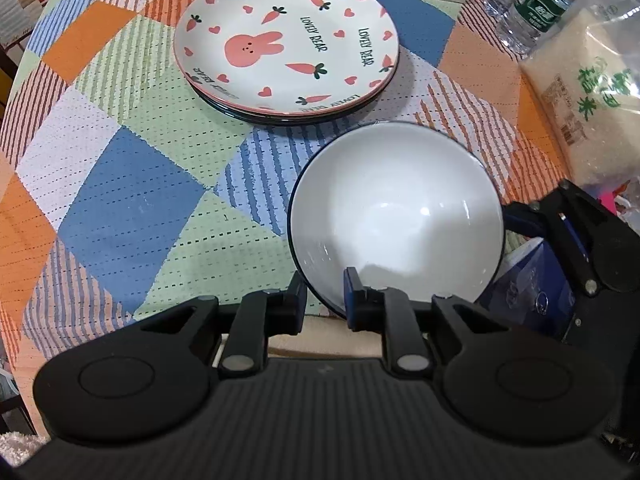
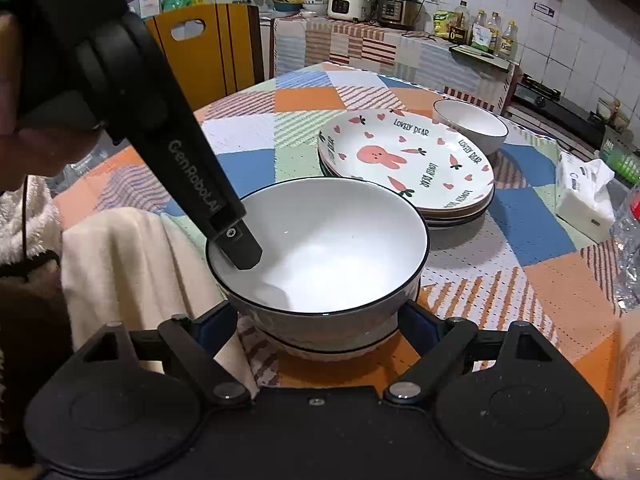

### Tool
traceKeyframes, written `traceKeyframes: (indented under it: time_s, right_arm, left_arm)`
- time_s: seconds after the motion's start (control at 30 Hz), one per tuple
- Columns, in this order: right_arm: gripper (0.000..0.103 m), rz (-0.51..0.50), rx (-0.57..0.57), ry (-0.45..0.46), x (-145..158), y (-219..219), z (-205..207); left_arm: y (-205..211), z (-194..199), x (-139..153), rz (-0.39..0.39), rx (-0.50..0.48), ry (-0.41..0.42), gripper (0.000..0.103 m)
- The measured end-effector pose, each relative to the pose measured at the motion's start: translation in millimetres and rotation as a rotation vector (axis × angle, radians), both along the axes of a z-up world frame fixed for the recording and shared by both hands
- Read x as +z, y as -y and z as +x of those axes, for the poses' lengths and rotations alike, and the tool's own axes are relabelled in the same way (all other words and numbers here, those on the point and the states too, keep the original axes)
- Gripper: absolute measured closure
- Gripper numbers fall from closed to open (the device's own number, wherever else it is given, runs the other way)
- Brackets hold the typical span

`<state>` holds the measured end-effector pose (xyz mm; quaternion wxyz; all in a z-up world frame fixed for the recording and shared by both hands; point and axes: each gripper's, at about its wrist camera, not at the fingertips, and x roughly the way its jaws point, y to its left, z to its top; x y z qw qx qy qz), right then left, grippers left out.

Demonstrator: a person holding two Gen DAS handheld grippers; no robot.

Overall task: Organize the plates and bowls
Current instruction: 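Lower the second bowl into the first bowl and open both tools, then grasp the rim of a third white bowl beside the plate stack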

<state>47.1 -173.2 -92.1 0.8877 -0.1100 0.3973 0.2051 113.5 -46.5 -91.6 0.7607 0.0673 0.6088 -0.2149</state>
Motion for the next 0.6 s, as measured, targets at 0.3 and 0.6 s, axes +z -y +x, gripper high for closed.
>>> traceKeyframes:
  time_s: [0.3,0.6]
  right_arm:
    - [0.013,-0.03,0.011,0.008,13,8,-5]
    - [0.013,0.081,0.015,0.085,63,49,6]
  left_arm:
    - [-3,-1,13,-0.017,-0.006,0.012,0.084]
    - [-15,17,59,-0.092,0.007,0.016,0.084]
